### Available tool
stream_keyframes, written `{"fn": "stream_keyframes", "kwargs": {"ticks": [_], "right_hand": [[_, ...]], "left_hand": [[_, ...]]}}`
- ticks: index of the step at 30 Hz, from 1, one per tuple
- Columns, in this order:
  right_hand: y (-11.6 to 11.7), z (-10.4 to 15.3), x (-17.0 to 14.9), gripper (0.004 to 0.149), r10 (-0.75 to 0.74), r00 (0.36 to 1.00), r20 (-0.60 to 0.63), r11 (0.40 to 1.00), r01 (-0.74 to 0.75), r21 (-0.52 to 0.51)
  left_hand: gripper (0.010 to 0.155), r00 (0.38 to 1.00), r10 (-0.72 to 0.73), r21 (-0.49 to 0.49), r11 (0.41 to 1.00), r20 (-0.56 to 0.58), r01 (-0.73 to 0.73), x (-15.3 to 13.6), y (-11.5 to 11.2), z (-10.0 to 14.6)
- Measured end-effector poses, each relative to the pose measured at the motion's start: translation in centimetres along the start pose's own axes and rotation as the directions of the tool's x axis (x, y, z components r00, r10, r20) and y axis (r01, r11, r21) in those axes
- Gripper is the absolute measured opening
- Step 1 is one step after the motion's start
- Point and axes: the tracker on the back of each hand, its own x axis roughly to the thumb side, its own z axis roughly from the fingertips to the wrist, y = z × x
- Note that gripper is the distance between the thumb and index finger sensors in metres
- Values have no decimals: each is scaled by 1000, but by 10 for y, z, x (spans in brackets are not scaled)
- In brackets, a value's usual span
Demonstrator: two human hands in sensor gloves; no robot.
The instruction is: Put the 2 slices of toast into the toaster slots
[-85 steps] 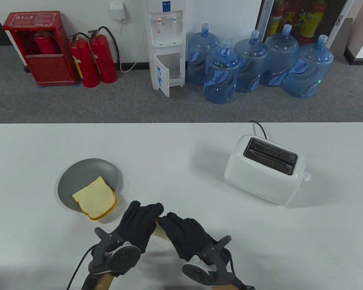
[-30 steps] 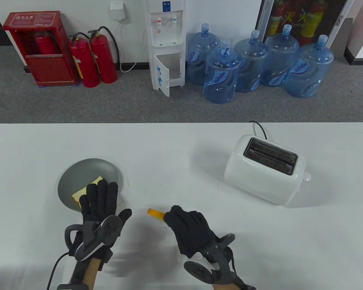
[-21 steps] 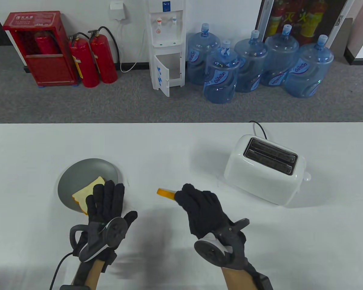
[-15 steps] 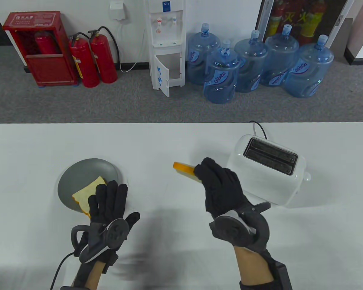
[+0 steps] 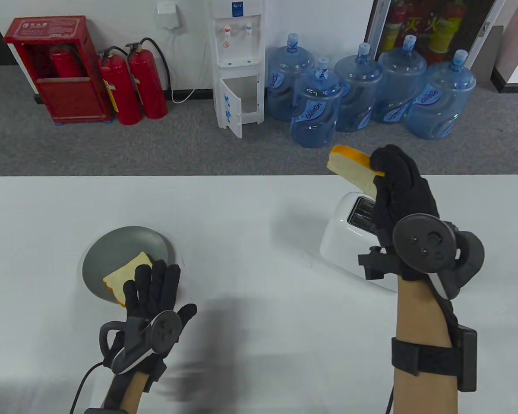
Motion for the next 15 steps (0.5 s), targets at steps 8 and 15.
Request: {"fn": "stream_keyframes", "kwargs": {"ticks": [8, 15], "right_hand": [[-4, -25, -38, 53, 1, 990, -140, 1000, 0, 8], [9, -30, -67, 52, -86, 973, -216, 994, 97, 41]], "left_hand": [[81, 1000, -11, 8, 1000, -1, 11, 0, 0, 1], [81, 1000, -30, 18, 999, 0, 30, -1, 0, 1]]}}
